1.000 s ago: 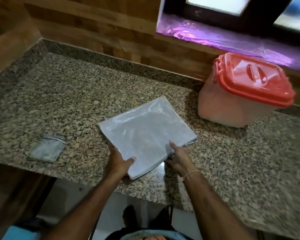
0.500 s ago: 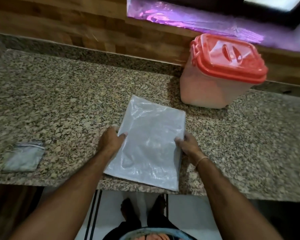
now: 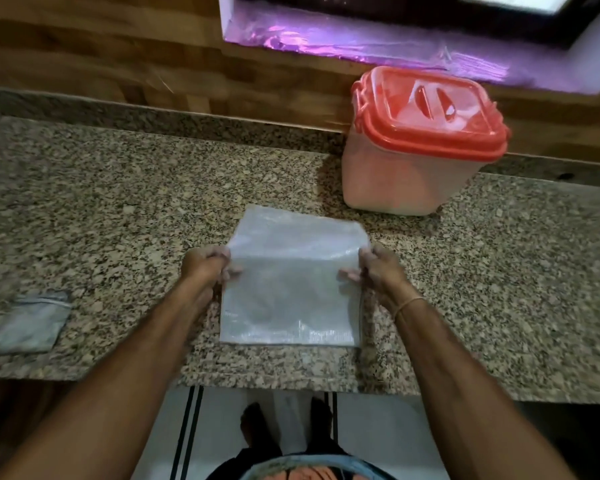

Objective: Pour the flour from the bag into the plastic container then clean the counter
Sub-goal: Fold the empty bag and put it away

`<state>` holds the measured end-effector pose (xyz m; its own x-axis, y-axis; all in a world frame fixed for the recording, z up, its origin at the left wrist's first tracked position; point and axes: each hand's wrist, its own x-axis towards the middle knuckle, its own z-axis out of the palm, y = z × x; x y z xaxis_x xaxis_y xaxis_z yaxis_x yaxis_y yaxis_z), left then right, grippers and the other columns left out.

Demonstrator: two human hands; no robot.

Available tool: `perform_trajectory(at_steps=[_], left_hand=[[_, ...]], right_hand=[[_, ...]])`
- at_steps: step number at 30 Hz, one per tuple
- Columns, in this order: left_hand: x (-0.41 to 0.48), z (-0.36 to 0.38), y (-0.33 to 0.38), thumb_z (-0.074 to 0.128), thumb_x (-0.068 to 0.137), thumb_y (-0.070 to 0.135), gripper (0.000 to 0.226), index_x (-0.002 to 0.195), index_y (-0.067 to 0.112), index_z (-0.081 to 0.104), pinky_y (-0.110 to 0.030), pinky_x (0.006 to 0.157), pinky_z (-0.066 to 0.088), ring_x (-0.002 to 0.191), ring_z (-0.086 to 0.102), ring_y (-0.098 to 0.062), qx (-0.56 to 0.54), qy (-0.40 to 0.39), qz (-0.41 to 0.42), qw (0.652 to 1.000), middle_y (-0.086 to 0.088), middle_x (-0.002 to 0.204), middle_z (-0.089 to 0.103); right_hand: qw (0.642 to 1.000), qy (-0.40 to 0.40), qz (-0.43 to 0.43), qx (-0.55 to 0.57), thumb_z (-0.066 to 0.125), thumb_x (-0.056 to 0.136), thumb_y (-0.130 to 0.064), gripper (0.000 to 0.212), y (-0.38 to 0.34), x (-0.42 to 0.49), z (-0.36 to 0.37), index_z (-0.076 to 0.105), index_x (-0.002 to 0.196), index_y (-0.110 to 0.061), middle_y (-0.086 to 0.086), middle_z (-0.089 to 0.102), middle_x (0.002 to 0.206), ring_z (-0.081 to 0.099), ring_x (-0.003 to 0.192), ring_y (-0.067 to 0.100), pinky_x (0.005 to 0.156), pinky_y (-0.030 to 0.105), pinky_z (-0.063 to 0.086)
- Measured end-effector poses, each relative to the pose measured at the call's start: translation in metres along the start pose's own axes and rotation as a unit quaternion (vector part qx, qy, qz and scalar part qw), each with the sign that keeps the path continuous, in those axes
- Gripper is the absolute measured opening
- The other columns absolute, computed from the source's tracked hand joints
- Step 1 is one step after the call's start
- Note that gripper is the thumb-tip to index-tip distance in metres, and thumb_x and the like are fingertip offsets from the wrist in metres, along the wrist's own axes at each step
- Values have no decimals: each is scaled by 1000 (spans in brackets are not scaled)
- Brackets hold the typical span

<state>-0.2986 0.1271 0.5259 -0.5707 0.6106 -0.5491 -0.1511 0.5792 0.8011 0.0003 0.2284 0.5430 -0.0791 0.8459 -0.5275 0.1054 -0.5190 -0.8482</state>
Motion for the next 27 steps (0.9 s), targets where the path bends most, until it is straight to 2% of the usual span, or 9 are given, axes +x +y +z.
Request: perform_trajectory(at_steps=[3,6,11,15,17,19,21,23,27], left_hand=[[-14,-3,37,63,99,5,19,84,16,62,-15,46,54,51,66,-6,-115,22,50,992,-7,78,74],[-38,-6,56,65,99,43,26,91,18,65,-17,46,56,65,67,-13,-163,17,78,984,-5,88,72],[-58,5,4,68,95,51,46,89,6,69,-44,77,59,79,69,-28,17,101,36,994,-10,87,71],[-77,11,-64,69,96,45,45,91,0,71,-29,59,48,68,65,-25,169,47,-58,983,-15,86,72],[-83,15,-82,74,91,46,40,88,7,68,-34,62,49,74,67,-28,259,51,-50,963,-13,90,71],[-86,26,-89,85,80,44,54,116,11,62,-43,80,55,103,66,-33,350,111,-13,930,-14,118,67],[-86,39,-91,87,75,46,101,155,20,31,-52,104,46,141,40,-39,440,149,65,883,-19,161,33],[-84,52,-88,76,82,58,109,164,29,10,-59,117,29,157,13,-38,537,90,149,825,-14,173,5],[-81,74,-87,50,83,81,98,160,28,21,-61,117,27,148,28,-36,596,40,129,791,-16,165,25]], right_hand=[[990,-71,-117,32,50,111,-23,17,-46,3,6,59,103,-10,15,67,98,76,68,15,63,23,65],[982,-101,-157,36,49,111,-31,24,-70,-2,6,66,110,-14,11,70,101,73,78,17,68,26,65],[979,-151,-129,-53,53,108,-39,44,-27,3,-19,73,118,-1,13,76,116,74,101,24,82,38,62],[954,-178,-87,-224,72,96,-41,38,34,17,-51,71,78,-7,6,69,80,66,74,20,66,35,53],[926,-164,-123,-317,72,91,-47,42,51,27,-59,57,62,-20,1,53,65,52,63,16,61,33,36],[896,-178,-145,-379,68,90,-51,47,52,37,-64,46,61,-22,3,45,65,46,62,18,61,34,28],[871,-195,-152,-426,70,96,-37,50,48,43,-67,40,60,-21,3,40,64,40,60,18,60,35,23],[858,-177,-158,-455,71,96,-33,45,46,45,-69,46,62,-18,2,43,64,42,61,19,59,35,23],[950,-68,-119,-281,82,87,-29,32,61,37,-75,61,103,-9,3,65,95,61,83,18,74,32,46]])
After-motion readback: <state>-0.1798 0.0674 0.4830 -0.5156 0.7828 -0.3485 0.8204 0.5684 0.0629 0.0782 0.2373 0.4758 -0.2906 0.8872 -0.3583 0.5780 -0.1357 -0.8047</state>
